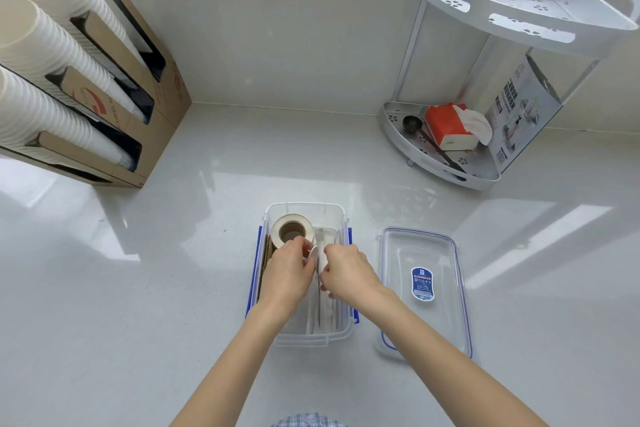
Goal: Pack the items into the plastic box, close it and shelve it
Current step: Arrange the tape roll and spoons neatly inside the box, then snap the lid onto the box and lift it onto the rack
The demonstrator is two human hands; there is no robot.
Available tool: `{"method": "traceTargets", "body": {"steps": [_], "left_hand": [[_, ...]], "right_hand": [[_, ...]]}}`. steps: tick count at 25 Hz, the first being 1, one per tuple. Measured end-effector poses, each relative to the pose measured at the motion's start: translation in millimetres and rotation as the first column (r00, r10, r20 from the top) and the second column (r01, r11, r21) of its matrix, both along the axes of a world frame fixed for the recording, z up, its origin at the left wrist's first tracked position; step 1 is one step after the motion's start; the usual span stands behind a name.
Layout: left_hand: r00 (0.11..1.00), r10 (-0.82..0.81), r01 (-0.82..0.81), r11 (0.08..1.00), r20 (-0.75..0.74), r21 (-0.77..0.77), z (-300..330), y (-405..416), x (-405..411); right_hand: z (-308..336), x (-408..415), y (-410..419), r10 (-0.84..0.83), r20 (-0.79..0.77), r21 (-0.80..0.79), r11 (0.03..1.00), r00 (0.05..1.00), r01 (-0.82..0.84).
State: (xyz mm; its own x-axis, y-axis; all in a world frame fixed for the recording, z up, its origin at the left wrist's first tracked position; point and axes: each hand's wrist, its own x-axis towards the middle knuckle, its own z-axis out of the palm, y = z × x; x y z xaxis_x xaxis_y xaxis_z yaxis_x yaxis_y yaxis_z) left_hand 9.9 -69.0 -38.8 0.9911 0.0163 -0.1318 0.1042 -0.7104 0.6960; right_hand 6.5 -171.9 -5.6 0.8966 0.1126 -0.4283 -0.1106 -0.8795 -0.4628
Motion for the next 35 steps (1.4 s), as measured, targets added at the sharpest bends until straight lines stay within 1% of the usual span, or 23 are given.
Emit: {"method": "traceTargets", "body": {"steps": [3,6,8,10,13,16,20,22,25,27,31,35], "left_hand": [[1.000,-0.021,0.022,0.998,-0.019,0.066,0,1,-1],[0.997,-0.053,0.059,0.989,-0.052,0.138,1,2,-2],[0.997,-0.049,0.057,0.989,-0.060,0.134,2,4,-4],[0.998,-0.038,0.043,0.992,-0.040,0.120,5,6,-3],[0.999,-0.021,0.018,0.996,0.033,0.084,13,6,-1],[0.995,0.005,-0.001,0.999,0.099,-0.042,25,-2,1],[0.989,-0.087,0.106,0.981,0.118,-0.164,33,-24,-7],[0.990,-0.102,0.122,0.968,0.098,-0.218,31,-39,-13],[0.995,-0.094,0.097,0.948,0.023,-0.304,25,-65,-24],[0.990,-0.134,0.118,0.941,-0.031,-0.318,18,-84,-32],[0.968,-0.204,0.179,0.970,-0.148,-0.165,-3,-108,-44],[0.925,-0.207,0.194,0.978,-0.319,-0.072,-17,-117,-48]], "right_hand": [[-6,-1,1,0.032,-0.013,-0.033,0.999,0.999,-0.032],[-9,0,-1,0.022,-0.022,-0.019,1.000,1.000,-0.022],[-11,0,-2,0.001,-0.020,0.023,1.000,1.000,-0.001],[-11,-1,-4,-0.050,0.002,0.120,0.992,0.999,0.050],[-5,-2,-15,-0.164,0.101,0.252,0.958,0.981,0.134],[-1,-3,-32,-0.312,0.209,0.334,0.914,0.927,0.232],[-4,-10,-62,-0.465,0.251,0.368,0.857,0.849,0.361],[-9,-17,-79,-0.513,0.238,0.366,0.834,0.825,0.414],[-19,-29,-107,-0.563,0.196,0.345,0.806,0.803,0.481],[-27,-37,-123,-0.575,0.195,0.314,0.804,0.795,0.505],[-42,-48,-148,-0.599,0.169,0.213,0.798,0.783,0.564],[-51,-55,-160,-0.602,0.102,0.018,0.797,0.792,0.604]]}}
